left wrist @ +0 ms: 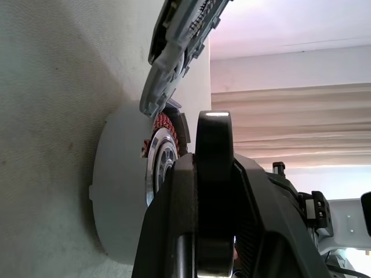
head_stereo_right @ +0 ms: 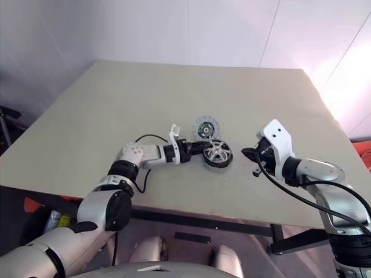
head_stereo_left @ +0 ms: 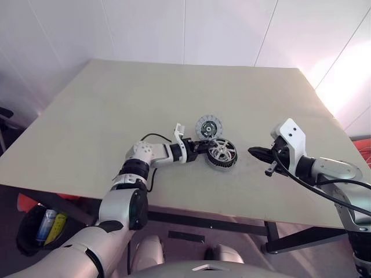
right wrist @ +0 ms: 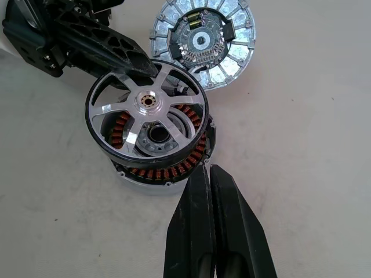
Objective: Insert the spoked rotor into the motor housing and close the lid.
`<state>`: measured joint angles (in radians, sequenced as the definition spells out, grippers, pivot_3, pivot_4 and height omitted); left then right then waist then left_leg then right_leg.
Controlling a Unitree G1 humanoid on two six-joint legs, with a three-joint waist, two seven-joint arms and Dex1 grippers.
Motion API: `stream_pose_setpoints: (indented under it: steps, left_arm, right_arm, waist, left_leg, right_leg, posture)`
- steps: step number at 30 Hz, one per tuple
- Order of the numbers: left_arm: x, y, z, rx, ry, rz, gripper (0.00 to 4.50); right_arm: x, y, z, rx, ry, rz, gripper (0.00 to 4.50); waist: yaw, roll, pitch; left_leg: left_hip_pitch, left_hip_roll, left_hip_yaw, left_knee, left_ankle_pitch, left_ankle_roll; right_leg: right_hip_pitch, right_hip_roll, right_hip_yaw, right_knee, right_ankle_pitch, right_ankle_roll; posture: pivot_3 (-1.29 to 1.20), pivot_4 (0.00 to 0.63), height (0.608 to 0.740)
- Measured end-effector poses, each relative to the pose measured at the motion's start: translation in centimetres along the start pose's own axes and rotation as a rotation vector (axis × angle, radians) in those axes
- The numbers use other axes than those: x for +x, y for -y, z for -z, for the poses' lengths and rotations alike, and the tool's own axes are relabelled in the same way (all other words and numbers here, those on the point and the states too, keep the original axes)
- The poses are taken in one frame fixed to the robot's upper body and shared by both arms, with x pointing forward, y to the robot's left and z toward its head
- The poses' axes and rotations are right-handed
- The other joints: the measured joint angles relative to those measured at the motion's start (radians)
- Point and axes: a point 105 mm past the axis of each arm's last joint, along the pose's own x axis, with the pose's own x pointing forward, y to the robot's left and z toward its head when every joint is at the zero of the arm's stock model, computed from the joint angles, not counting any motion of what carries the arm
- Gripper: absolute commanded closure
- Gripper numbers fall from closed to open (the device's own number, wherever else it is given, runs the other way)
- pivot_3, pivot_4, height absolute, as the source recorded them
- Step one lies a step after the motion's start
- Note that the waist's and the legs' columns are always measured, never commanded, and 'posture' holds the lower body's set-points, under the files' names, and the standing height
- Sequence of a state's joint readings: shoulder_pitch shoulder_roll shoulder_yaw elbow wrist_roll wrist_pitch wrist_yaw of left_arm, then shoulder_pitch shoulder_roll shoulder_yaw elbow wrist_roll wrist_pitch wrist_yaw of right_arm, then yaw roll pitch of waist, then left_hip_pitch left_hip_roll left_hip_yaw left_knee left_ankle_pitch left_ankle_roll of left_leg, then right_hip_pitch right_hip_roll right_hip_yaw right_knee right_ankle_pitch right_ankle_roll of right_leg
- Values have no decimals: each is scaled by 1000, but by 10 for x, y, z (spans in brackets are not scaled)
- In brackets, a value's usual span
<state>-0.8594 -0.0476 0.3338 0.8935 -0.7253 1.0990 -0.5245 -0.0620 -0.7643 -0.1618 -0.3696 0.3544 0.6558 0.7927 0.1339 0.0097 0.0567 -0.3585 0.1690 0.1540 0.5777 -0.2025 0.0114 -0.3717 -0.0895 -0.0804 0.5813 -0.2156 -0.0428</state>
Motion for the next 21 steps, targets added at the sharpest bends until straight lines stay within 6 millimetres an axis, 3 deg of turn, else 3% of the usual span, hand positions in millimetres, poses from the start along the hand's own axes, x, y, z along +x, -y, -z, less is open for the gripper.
stream_pose_setpoints:
  steps: [14,21]
  left_arm:
    - [8,-3,0,63,-3,-25,4035]
    - [11,4,-2,88,-4,-4,1745]
  right_arm:
    - [0,2,0,-14,10,14,4500]
    - [0,8,3,-24,13,34,4500]
  waist:
    - [1,0,0]
    - [2,0,0]
  left_leg:
    - [0,0,0,0,0,0]
    - [3,-1,0,0,0,0]
  right_leg:
    - [0,0,0,0,0,0]
    - [2,-1,0,0,0,0]
  posture:
    - [0,0,740]
    - [0,0,740]
